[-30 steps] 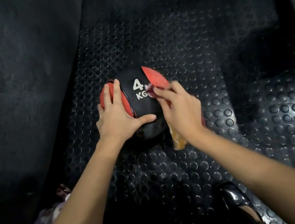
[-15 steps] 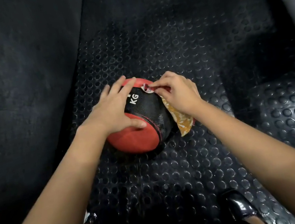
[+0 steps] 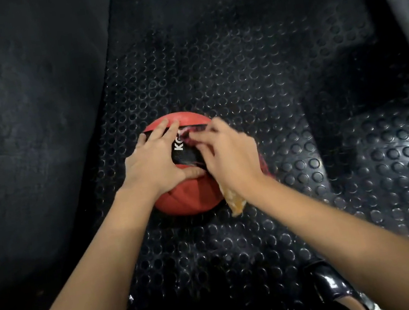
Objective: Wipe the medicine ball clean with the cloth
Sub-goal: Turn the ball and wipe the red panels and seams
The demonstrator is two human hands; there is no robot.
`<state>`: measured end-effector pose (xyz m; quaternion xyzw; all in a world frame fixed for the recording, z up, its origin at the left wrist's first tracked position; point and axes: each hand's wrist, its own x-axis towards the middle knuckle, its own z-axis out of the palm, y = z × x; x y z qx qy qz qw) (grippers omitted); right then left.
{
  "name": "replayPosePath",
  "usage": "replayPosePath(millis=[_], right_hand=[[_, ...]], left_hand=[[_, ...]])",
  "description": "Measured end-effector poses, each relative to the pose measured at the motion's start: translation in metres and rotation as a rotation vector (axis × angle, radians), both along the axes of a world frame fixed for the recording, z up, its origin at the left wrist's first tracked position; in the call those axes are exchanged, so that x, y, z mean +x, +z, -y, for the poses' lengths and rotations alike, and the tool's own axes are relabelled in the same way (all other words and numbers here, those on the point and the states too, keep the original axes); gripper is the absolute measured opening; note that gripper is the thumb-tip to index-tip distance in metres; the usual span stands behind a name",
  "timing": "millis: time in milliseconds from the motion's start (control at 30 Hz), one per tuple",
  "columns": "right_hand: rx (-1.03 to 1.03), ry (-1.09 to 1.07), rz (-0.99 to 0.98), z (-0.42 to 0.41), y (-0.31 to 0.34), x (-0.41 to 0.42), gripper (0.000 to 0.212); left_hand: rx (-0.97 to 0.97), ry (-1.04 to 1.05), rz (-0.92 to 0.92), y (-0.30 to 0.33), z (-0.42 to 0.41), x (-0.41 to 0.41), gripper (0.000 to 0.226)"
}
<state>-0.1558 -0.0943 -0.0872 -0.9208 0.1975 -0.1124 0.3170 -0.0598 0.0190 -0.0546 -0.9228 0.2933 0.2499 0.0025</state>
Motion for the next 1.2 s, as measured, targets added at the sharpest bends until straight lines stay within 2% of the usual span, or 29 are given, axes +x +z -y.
replayPosePath(millis=[67,200,367,533,700,833,1000,1200], right_hand=[[-0.005,0.058,-0.021,0.009,-0.003,-0.004,0.026],[0.064,-0.132,-0.159,0.033,-0.008,0.023,0.026],[-0.005,0.080,0.041,0.002,-0.006,-0.018,0.024],[0.018,-0.075,-0.046,0.015,-0.009,0.011,0.025],[-0.079,0.100,0.097,-0.005,-0.014,-0.021,0.022],[0.128,-0.156,-0.018,0.011,-0.015,0.007,0.024],[0.046,-0.027,0.094,-0.021,-0.013,-0.018,0.023],[0.295,-0.308,-0.028,-0.003,-0.019,0.007,0.023]], left_hand=[[0.008,-0.005,0.010,0.001,0.000,-0.003,0.115],[0.011,-0.005,0.035,0.001,0.003,-0.008,0.116],[-0.011,0.013,0.031,-0.002,-0.001,-0.003,0.117],[0.035,0.008,0.028,-0.001,0.000,-0.004,0.125],[-0.013,0.054,0.020,-0.004,-0.010,-0.001,0.126],[-0.003,0.085,0.023,-0.005,-0.009,0.000,0.126],[-0.037,0.153,0.010,-0.003,-0.011,0.000,0.125],[-0.005,0.189,0.025,-0.003,-0.006,-0.006,0.123]])
